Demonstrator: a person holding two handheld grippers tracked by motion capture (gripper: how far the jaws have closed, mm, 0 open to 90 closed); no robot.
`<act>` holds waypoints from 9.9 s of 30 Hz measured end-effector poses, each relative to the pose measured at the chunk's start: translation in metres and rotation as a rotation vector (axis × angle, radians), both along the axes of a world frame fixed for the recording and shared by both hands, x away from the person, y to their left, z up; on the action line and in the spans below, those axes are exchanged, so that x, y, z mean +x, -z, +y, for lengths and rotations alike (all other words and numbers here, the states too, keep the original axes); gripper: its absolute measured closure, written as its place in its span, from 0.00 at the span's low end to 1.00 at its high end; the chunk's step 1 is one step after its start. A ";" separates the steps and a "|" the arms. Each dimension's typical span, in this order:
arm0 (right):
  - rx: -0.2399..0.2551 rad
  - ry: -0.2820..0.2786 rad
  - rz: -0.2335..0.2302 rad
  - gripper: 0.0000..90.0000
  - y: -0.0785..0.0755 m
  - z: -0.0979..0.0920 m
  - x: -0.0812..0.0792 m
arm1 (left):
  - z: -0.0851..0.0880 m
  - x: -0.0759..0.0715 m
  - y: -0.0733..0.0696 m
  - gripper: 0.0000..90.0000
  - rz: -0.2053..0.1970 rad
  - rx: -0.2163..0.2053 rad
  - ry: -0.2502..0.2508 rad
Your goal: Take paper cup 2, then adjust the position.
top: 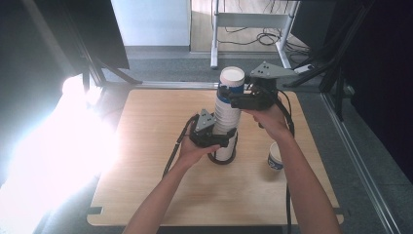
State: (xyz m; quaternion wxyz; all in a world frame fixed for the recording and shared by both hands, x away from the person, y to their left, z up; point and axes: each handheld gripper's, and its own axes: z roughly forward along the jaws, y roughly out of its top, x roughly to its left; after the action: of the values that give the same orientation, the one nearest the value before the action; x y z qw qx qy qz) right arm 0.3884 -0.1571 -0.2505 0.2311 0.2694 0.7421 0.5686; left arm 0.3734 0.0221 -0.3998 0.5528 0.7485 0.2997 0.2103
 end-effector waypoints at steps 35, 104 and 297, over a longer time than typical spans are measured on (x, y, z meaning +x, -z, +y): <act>0.146 -0.008 -0.199 0.30 -0.039 -0.037 -0.053 | 0.000 0.000 0.001 0.15 -0.006 0.015 -0.007; 0.121 -0.088 0.007 0.30 0.157 -0.045 -0.103 | 0.073 -0.080 0.045 0.12 0.020 0.026 0.002; 0.172 -0.330 0.226 0.31 0.187 -0.030 -0.098 | 0.056 -0.082 0.076 0.10 0.076 0.026 0.294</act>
State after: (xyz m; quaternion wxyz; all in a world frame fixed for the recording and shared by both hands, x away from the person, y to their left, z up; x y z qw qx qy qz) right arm 0.2903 -0.1874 -0.4372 0.0264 0.2253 0.7461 0.6260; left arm 0.2912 0.0777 -0.4755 0.5562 0.7989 0.2047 0.1023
